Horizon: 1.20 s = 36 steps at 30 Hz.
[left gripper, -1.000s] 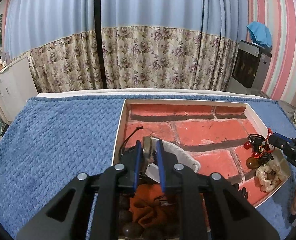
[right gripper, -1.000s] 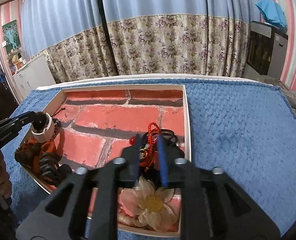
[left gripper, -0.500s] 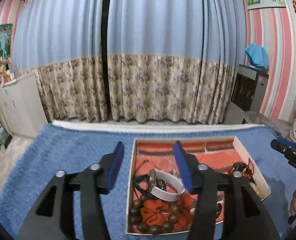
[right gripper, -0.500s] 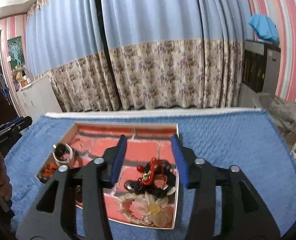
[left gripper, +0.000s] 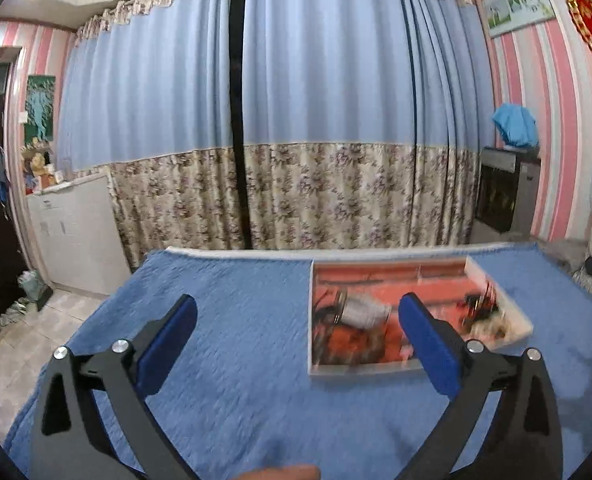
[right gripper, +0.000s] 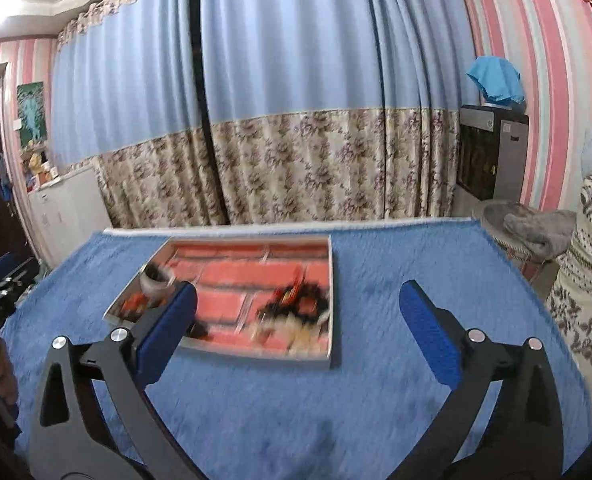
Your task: Organize jewelry
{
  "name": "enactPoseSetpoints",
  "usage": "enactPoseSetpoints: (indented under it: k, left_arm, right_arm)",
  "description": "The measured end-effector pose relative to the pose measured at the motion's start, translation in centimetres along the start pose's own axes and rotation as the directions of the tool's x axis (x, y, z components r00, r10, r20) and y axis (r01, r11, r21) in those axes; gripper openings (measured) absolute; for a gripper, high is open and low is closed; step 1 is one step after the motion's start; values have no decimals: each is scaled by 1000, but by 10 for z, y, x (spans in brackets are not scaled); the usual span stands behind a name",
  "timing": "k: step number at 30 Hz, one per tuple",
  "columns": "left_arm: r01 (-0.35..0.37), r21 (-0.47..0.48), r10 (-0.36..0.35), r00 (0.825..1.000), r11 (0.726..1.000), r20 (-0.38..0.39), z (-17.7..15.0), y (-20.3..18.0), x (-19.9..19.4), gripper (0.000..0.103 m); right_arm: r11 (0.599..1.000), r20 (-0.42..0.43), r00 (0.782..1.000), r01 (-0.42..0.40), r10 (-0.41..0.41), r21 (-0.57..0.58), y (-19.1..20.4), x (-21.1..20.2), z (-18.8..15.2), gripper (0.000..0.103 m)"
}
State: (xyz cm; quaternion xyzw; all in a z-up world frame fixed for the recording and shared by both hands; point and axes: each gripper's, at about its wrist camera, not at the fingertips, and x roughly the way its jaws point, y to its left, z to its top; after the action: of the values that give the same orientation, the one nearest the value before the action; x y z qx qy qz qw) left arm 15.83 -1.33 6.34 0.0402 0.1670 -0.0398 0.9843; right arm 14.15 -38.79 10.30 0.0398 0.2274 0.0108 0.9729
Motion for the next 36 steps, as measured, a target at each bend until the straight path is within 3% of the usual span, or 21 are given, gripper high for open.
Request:
enactPoseSetpoints:
  k: [3, 6, 11, 21, 26, 36]
  left_arm:
    - [-21, 43, 21, 1000, 999, 0, -30, 0, -14, 99]
    - [-2, 6, 2, 1000, 1000, -2, -48, 4, -25, 99]
    - [5, -7, -5, 1000, 1000, 28, -66, -1, -48, 99]
    - [-3, 14, 2, 999, 1000, 42, -89, -20, -58, 99]
    - [-31, -15, 31, 999, 999, 43, -91, -15, -56, 99]
    - [-39, 16, 38, 999, 999, 32, -92, -21, -53, 99]
  right_arm:
    - [1000, 8, 1000, 13, -13, 7, 16, -21, -26, 99]
    - [997, 51, 996, 72, -71, -17, 34, -35, -58, 99]
    - [999, 41, 999, 36, -35, -33, 53, -39, -94, 99]
    - [998, 106, 994, 41, -36, -47, 58, -43, -104, 99]
    - [999, 93, 995, 35, -31, -39, 56, -39, -108, 99]
    - [998, 66, 997, 29, -26, -50, 57, -34, -111, 99]
